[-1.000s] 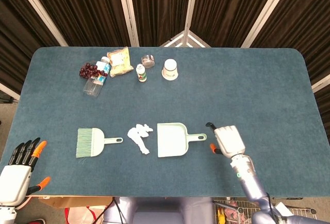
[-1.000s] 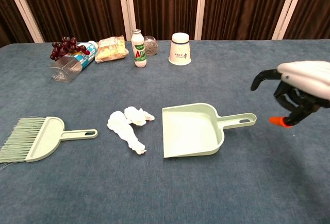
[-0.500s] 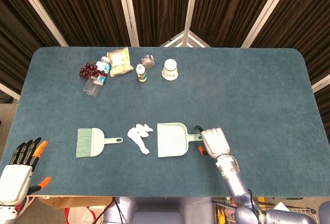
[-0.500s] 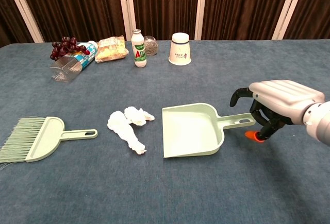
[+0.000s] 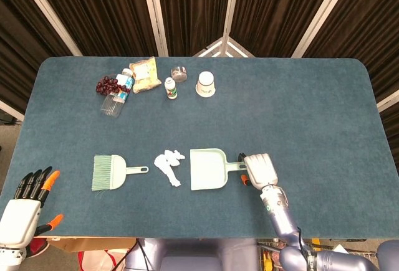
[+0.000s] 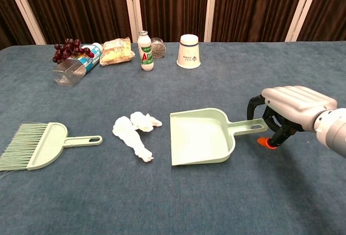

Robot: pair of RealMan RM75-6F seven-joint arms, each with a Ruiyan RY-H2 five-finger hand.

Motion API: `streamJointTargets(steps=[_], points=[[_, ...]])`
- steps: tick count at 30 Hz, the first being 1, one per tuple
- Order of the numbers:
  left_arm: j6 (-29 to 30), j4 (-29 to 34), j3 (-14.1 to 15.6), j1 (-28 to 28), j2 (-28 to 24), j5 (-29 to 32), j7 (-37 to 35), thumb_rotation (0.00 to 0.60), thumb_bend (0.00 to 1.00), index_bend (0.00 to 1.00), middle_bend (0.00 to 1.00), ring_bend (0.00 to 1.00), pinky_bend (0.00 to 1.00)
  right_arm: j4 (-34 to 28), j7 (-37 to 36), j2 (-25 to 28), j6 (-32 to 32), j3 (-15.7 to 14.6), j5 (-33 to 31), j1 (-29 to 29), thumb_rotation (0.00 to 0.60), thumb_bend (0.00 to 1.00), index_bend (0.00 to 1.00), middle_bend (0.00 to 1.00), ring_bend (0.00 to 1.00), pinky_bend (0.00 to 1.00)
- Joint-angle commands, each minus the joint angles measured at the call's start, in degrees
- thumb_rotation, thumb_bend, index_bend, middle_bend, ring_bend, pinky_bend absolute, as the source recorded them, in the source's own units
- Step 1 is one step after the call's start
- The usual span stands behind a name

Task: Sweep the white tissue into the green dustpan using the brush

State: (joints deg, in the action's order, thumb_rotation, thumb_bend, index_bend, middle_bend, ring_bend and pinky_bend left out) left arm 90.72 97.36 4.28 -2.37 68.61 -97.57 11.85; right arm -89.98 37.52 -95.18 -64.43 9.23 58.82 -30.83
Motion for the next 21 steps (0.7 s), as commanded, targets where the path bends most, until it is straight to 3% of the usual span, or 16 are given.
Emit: streamJointTargets(steps=[1, 7, 14, 18, 21], points=[[0.0, 0.0, 0.0, 0.0, 0.0, 0.0, 0.1, 0.600, 0.03, 0.00, 0.00, 0.00, 0.03, 0.2, 0.2, -0.2, 0.1, 0.1, -0.3, -0.4, 0.600, 0.33, 0.46, 0.81, 0.78, 0.84], [-0.3, 0.0, 0.0, 0.2, 0.1, -0.1, 0.4, 0.600, 0.03, 0.00, 0.00, 0.00, 0.03, 0.2, 0.4, -0.3, -0.2, 0.2, -0.5, -0.9, 0.600, 0.37, 0.53, 0.81, 0.78, 0.84], [-3.3, 3.9, -0.9, 2.2, -0.8, 0.8, 2.4, 0.600, 0.03, 0.00, 0.00, 0.00, 0.04, -1.2, 0.9, 0.8, -0.9, 0.0, 0.1, -1.4, 0.600, 0.37, 0.54, 0.81, 0.78, 0.84], [-5.8, 7.4, -2.4, 4.1, -1.5, 2.4, 3.7, 0.600, 0.03, 0.00, 0.00, 0.01, 0.10, -1.7, 1.0, 1.3, -1.0, 0.0, 0.3, -1.7, 0.600, 0.37, 0.54, 0.81, 0.78, 0.84], [-8.6, 10.9, -3.8, 6.1, -1.8, 4.5, 5.1, 0.600, 0.05, 0.00, 0.03, 0.08, 0.18, -2.1, 1.3, 1.6, -1.1, -0.3, 0.3, -1.8, 0.600, 0.37, 0.54, 0.81, 0.78, 0.84]])
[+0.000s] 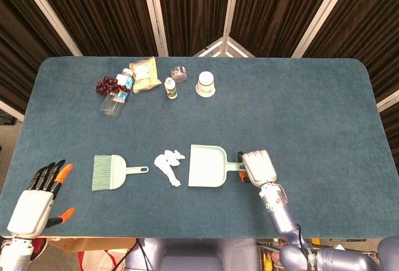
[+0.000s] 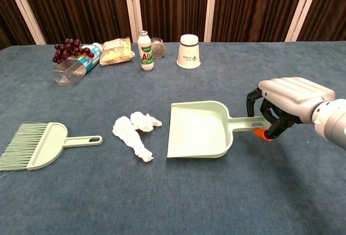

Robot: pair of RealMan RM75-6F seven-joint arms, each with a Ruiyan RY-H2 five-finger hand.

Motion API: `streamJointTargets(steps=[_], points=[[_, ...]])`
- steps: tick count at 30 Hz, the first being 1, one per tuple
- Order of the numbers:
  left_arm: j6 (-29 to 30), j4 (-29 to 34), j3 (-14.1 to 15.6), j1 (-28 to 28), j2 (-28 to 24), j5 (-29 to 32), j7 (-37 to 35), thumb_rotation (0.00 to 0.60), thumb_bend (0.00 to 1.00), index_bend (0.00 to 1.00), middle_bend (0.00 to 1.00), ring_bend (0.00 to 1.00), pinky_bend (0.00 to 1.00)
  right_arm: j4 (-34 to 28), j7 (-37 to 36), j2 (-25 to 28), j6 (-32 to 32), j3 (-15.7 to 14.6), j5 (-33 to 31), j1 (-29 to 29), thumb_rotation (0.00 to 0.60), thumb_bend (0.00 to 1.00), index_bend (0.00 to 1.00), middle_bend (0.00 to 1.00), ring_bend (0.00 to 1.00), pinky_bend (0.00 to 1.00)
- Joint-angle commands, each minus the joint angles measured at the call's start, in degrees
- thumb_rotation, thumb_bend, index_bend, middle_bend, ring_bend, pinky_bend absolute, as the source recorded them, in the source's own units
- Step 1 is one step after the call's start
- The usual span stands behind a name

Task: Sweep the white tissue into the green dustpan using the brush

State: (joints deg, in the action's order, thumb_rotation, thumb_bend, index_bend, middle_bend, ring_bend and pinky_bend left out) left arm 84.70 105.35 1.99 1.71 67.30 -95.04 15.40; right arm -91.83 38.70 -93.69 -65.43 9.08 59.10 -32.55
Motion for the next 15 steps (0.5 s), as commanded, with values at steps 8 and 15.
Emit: streamJointTargets(steps=[8, 15], points=[[-13.3, 10.1, -8.1, 10.3, 2.5, 13.9, 12.3, 0.600, 0.13, 0.13, 0.58, 0.60, 0.65, -2.2, 0.3, 0.5, -0.9, -0.2, 0.8, -0.5, 0.600, 0.37, 0.54, 0.81, 0.78, 0.84], [-16.4, 8.6, -13.4, 18.2, 11.0, 29.2, 25.4, 0.600, 0.30, 0.34, 0.83, 0.85, 0.92, -2.8, 0.9, 0.6, -1.1, 0.3, 0.1, -1.2, 0.600, 0.37, 0.54, 0.81, 0.78, 0.84]])
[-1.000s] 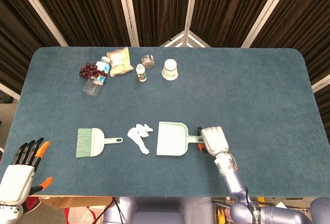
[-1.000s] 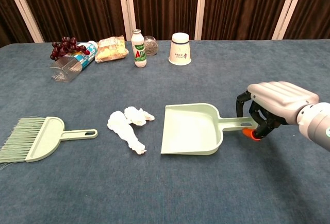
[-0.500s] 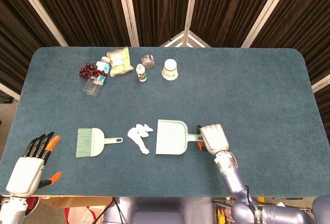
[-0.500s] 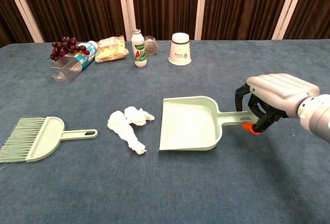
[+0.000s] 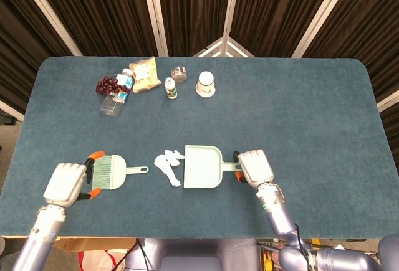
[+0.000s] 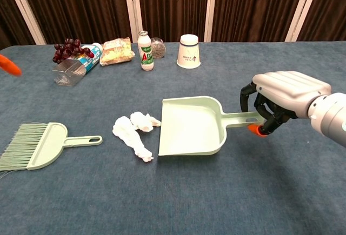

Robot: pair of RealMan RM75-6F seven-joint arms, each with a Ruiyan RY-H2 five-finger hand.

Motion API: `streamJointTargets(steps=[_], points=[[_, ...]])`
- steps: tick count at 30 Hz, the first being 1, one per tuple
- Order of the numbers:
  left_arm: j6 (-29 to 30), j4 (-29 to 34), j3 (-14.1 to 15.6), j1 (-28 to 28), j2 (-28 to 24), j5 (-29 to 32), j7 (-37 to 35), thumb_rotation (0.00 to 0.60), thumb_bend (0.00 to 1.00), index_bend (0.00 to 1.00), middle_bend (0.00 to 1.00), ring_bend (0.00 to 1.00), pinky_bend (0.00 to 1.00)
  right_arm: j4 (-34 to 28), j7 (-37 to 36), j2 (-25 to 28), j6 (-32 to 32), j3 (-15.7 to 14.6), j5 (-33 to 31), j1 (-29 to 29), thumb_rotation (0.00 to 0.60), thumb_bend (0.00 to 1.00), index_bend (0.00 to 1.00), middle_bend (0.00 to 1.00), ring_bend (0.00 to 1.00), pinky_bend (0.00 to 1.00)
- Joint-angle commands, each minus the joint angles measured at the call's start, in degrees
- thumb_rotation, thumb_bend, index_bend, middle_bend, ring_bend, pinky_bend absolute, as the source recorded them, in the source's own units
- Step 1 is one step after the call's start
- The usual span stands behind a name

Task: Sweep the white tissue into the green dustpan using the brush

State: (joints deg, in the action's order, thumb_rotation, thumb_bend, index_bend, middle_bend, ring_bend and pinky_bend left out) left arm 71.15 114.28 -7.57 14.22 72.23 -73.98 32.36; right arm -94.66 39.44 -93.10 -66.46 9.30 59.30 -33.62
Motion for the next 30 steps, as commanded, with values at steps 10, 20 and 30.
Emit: streamJointTargets(steps=[10, 20, 30], points=[[-2.9, -5.1, -5.8, 13.3, 14.2, 21.9, 18.2, 0.600, 0.34, 0.39, 0.89, 0.89, 0.97, 0.9, 0.6, 0.5, 0.0, -0.4, 0.0, -0.9, 0.600, 0.37, 0.54, 0.81, 0.78, 0.84], [-0.1, -5.8, -4.7, 17.5, 17.7, 28.7, 21.5, 0.600, 0.34, 0.39, 0.89, 0.89, 0.97, 4.9, 4.8, -0.1, -1.2, -2.4, 3.6, -1.9, 0.600, 0.38, 0.54, 0.81, 0.78, 0.84], [1.5, -8.7, -4.2, 19.8, 18.9, 31.4, 22.1, 0.600, 0.34, 0.40, 0.90, 0.90, 0.98, 5.0, 6.5, -0.7, -1.2, -2.4, 3.2, -2.3, 0.600, 0.38, 0.54, 0.81, 0.78, 0.84]])
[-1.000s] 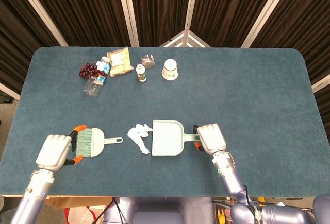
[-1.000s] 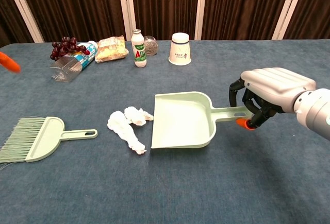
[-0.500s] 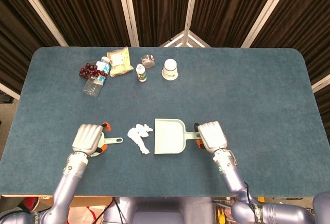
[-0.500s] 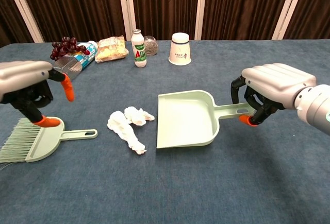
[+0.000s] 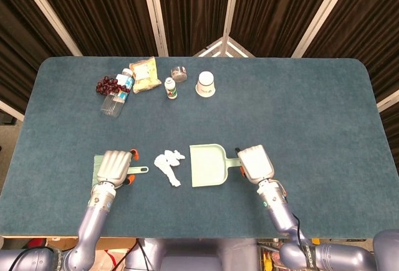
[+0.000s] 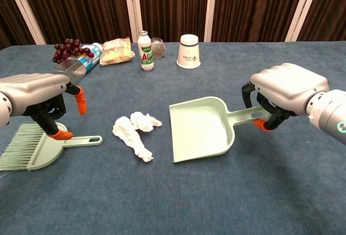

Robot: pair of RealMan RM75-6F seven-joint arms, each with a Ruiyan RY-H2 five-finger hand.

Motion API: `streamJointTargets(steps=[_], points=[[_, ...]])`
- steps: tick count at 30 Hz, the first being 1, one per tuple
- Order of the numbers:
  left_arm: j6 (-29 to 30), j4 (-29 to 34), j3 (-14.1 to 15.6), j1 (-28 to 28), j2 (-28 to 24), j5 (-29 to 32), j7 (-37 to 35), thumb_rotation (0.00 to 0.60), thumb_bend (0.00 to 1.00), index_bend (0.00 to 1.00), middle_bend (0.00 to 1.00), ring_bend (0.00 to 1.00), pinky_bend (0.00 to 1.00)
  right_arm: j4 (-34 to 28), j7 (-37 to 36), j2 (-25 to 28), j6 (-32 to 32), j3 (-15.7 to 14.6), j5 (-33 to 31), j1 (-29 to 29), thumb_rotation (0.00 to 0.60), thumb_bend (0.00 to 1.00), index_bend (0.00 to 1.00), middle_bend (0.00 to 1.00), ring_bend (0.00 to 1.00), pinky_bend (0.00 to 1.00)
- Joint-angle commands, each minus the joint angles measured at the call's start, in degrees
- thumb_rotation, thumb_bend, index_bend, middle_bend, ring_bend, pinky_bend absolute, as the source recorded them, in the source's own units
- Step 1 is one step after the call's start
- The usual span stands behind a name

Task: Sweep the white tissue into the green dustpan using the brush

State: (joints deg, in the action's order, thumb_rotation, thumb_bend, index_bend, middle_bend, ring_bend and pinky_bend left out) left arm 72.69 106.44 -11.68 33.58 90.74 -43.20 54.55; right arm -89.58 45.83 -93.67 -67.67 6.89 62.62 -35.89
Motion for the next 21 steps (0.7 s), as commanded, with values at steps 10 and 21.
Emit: streamJointTargets(steps=[10, 21], points=[[-0.5, -7.9, 0.9, 2.6, 5.3, 3.8, -0.7, 0.600, 0.35, 0.45, 0.90, 0.91, 0.98, 0.3, 0.4, -0.8, -0.1, -0.1, 0.0, -0.1, 0.600, 0.38, 0.54, 0.81, 0.78, 0.84], [-0.1, -12.7, 2.6, 2.9, 7.1, 3.4, -2.2, 0.600, 0.38, 0.46, 0.90, 0.91, 0.98, 1.2, -0.5, -1.0, -0.1, -0.2, 0.3, 0.1, 0.600, 0.38, 0.54, 0.81, 0.78, 0.84]])
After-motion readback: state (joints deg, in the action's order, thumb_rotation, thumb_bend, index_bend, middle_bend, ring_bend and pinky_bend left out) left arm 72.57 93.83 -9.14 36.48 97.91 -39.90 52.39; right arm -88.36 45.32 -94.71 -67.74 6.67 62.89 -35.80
